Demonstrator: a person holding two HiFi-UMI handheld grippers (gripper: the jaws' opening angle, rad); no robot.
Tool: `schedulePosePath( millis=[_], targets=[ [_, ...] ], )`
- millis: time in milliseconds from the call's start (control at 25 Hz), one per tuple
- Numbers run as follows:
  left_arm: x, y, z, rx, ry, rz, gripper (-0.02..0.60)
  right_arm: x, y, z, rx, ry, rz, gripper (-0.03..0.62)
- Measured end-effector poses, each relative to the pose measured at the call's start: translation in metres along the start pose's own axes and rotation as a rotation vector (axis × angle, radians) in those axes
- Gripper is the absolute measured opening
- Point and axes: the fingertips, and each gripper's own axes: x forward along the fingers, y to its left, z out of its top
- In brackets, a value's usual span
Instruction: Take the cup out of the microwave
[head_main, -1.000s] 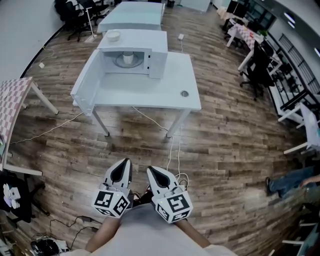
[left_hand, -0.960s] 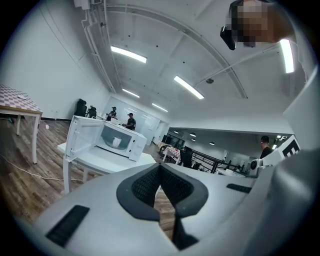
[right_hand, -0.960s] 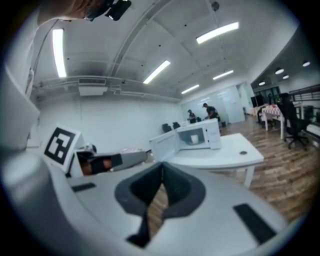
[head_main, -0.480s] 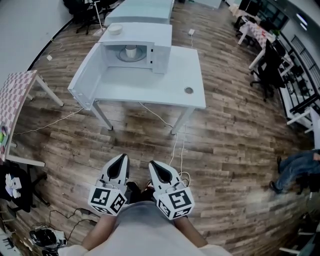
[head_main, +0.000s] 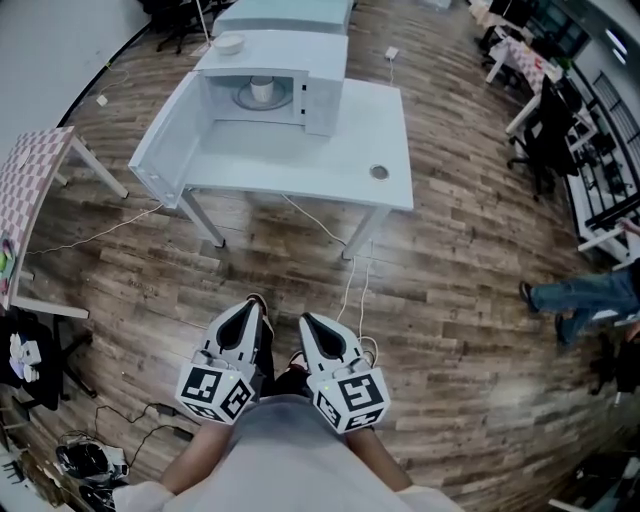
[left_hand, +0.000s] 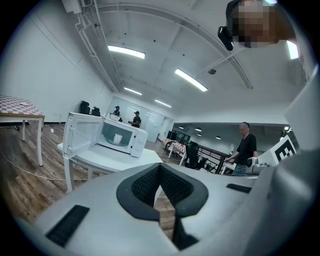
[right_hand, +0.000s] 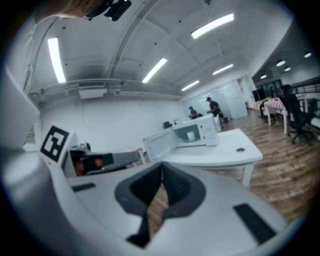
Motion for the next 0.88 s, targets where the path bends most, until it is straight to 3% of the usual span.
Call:
schedulePosePath(
  millis=[400,880],
  targets=[
    [0.03,0.003,0.017,-0.001,-0.031,-0.023,0.015,0.019,-0.012,0.03,-0.03,-0.058,0.0,0.023],
    [0.064,0.032,0.038,-0.02,-0.041,-0.016,0.015,0.066,-0.018,0.053,-0.046,-0.053,0.018,0.023]
  ],
)
